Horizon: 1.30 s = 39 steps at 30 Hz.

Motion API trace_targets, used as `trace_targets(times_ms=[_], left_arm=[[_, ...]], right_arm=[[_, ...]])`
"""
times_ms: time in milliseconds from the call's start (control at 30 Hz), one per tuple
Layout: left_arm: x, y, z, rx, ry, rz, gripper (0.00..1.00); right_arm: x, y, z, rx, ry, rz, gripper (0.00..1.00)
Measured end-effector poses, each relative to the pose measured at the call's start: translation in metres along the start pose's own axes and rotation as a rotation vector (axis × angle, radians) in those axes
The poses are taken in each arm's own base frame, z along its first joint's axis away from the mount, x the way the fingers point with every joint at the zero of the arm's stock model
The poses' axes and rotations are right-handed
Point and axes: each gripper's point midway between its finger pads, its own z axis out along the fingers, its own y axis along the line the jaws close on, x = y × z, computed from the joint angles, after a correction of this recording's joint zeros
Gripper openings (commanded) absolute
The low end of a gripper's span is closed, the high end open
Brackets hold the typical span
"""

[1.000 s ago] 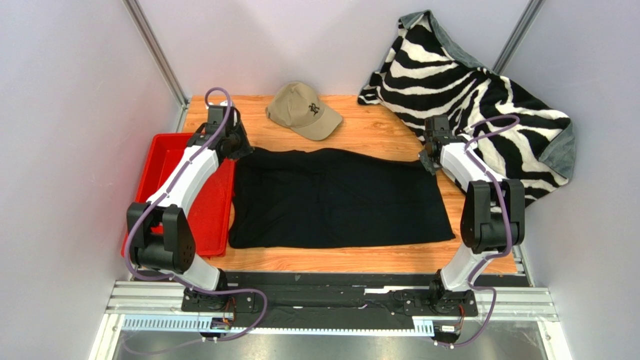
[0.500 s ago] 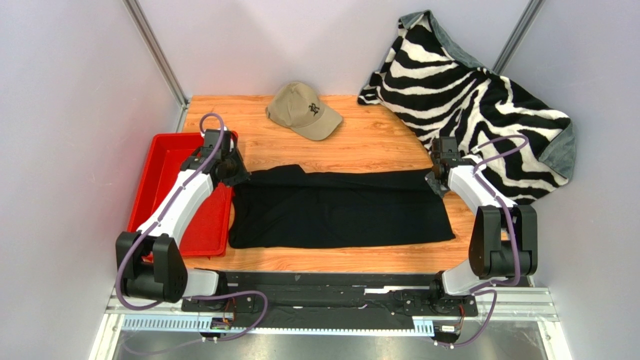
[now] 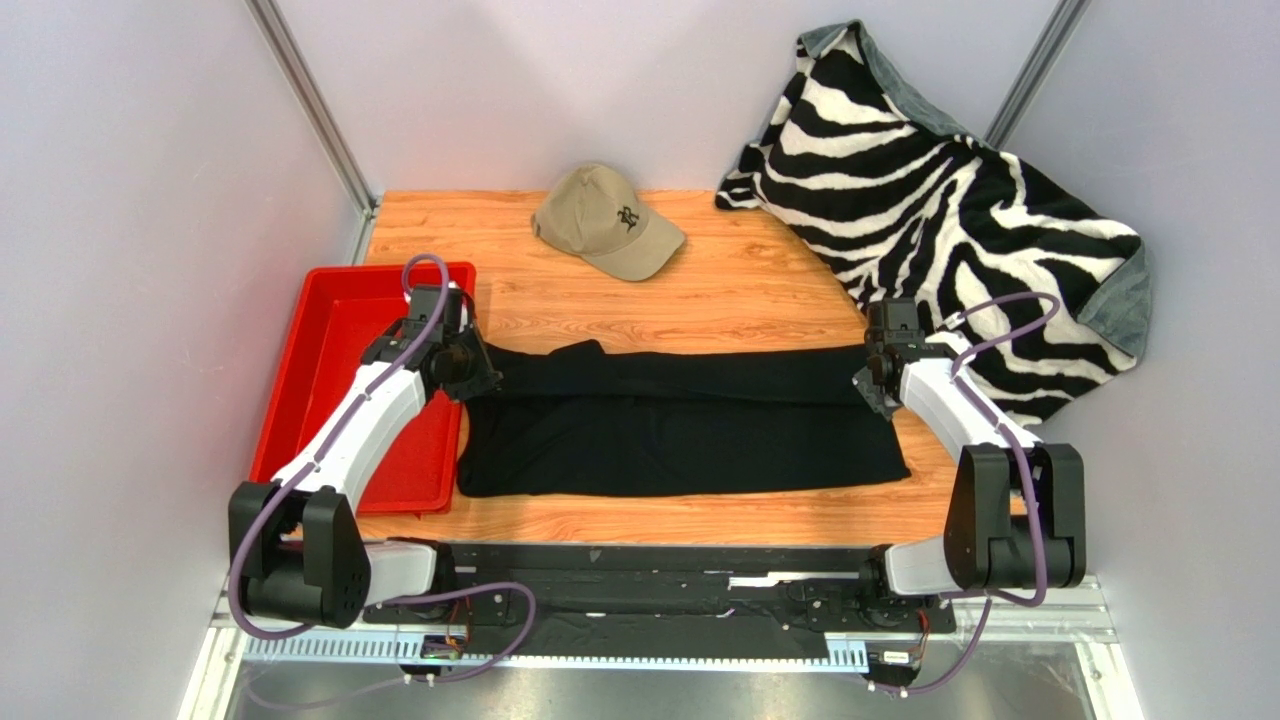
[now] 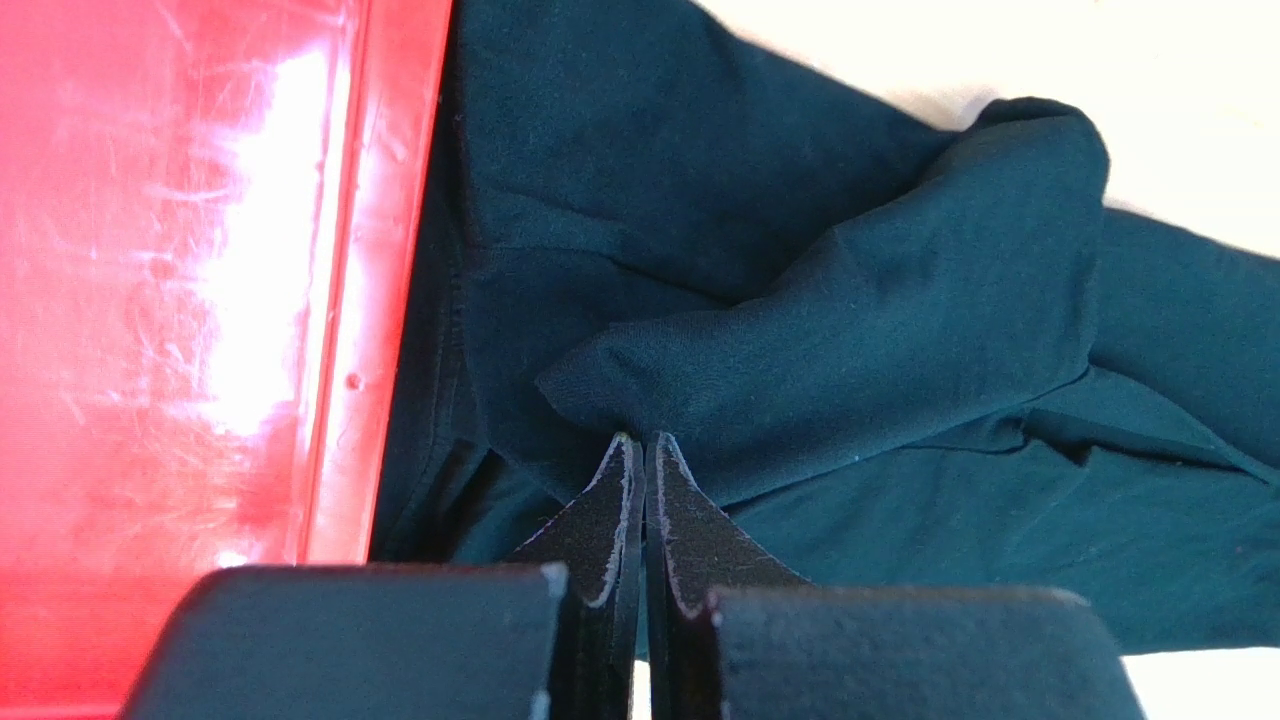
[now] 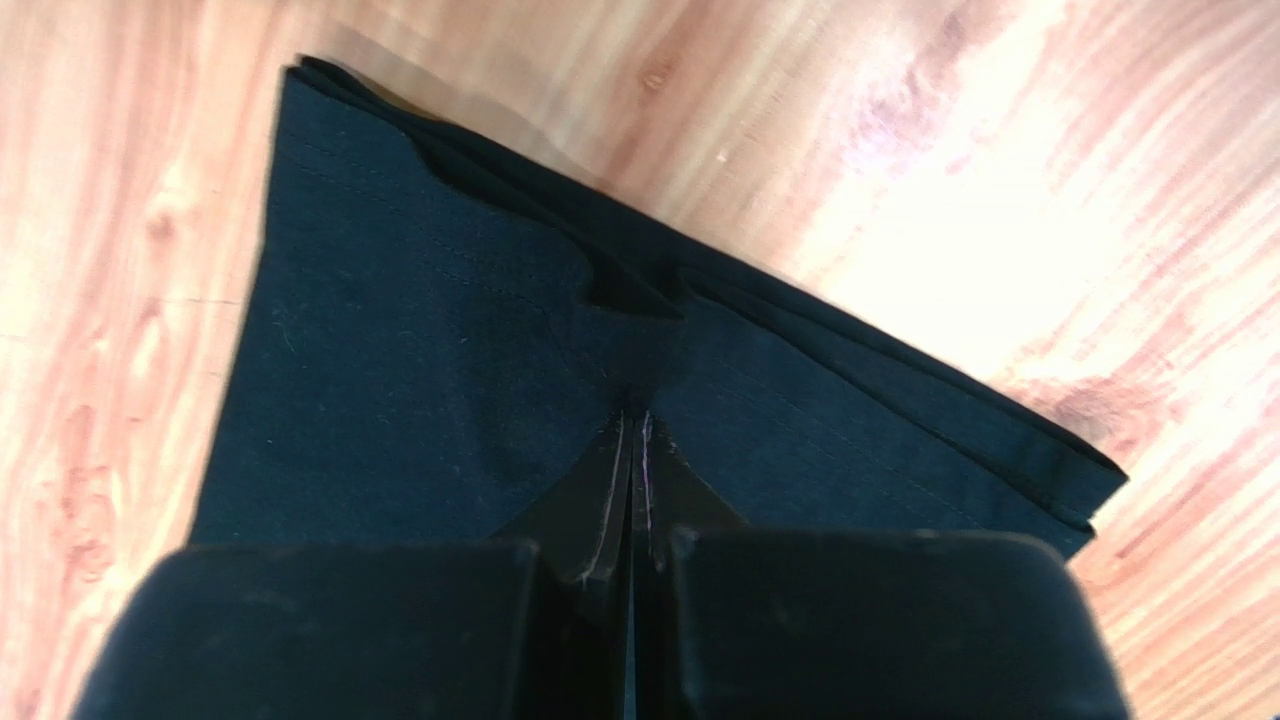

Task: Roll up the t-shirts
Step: Fold the T-shirt at the center of the board.

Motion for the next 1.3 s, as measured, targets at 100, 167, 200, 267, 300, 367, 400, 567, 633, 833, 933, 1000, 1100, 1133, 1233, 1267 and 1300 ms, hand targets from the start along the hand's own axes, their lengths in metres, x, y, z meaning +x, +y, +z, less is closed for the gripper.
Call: trace_targets(times_ms=[100, 167, 200, 267, 300, 367, 400, 567, 633, 833, 933, 1000, 1100, 1133, 1233, 1267, 1300], left_arm=[[0.004, 0.002, 0.001, -0.005, 0.010, 0.000, 0.00], [0.006, 0.003, 0.000, -0.005, 0.008, 0.000, 0.00], [0.007, 0.004, -0.001, -0.004, 0.007, 0.001, 0.00], [0.008, 0.005, -0.003, 0.000, 0.001, 0.001, 0.00], [0.009, 0.005, -0.004, 0.002, -0.001, 0.001, 0.00], [0.012, 0.006, -0.004, 0.006, -0.001, -0.002, 0.00], [0.015, 0.007, -0.003, 0.004, 0.003, -0.003, 0.00], [0.032, 0.014, 0.002, -0.004, 0.047, -0.019, 0.36], [0.034, 0.011, 0.002, 0.012, 0.056, -0.022, 0.45], [0.017, -0.015, -0.023, 0.133, 0.006, 0.033, 0.48], [-0.013, -0.043, -0.040, 0.177, -0.064, 0.111, 0.47], [-0.032, -0.063, -0.044, 0.184, -0.105, 0.158, 0.43], [-0.047, -0.075, -0.025, 0.135, -0.097, 0.186, 0.42], [-0.045, -0.072, -0.015, 0.111, -0.081, 0.188, 0.42], [-0.030, -0.054, 0.020, 0.001, 0.010, 0.181, 0.41], [-0.024, -0.048, 0.029, -0.030, 0.040, 0.175, 0.41], [-0.018, -0.043, 0.037, -0.057, 0.063, 0.171, 0.41]], right_arm=[[0.003, -0.003, 0.001, 0.004, 0.006, -0.006, 0.00], [0.005, -0.004, 0.001, 0.006, 0.011, -0.010, 0.00], [0.005, -0.005, 0.002, 0.007, 0.013, -0.013, 0.00], [0.006, -0.006, 0.002, 0.008, 0.015, -0.017, 0.00], [0.006, -0.006, 0.002, 0.009, 0.015, -0.018, 0.00], [0.007, -0.006, 0.002, 0.007, 0.018, -0.023, 0.00], [0.007, -0.006, 0.002, 0.006, 0.020, -0.025, 0.00], [0.010, -0.004, 0.004, -0.009, 0.030, -0.041, 0.14], [0.013, -0.002, 0.004, -0.020, 0.046, -0.057, 0.34], [0.018, 0.013, -0.006, -0.096, 0.098, -0.150, 0.48], [0.016, 0.040, -0.023, -0.186, 0.100, -0.219, 0.50], [0.022, 0.064, -0.038, -0.280, 0.113, -0.269, 0.51], [0.047, 0.113, -0.066, -0.459, 0.172, -0.374, 0.54], [0.056, 0.127, -0.073, -0.500, 0.191, -0.410, 0.54], [0.098, 0.197, -0.100, -0.674, 0.246, -0.549, 0.57], [0.109, 0.215, -0.108, -0.723, 0.257, -0.578, 0.60], [0.126, 0.236, -0.117, -0.781, 0.277, -0.611, 0.61]])
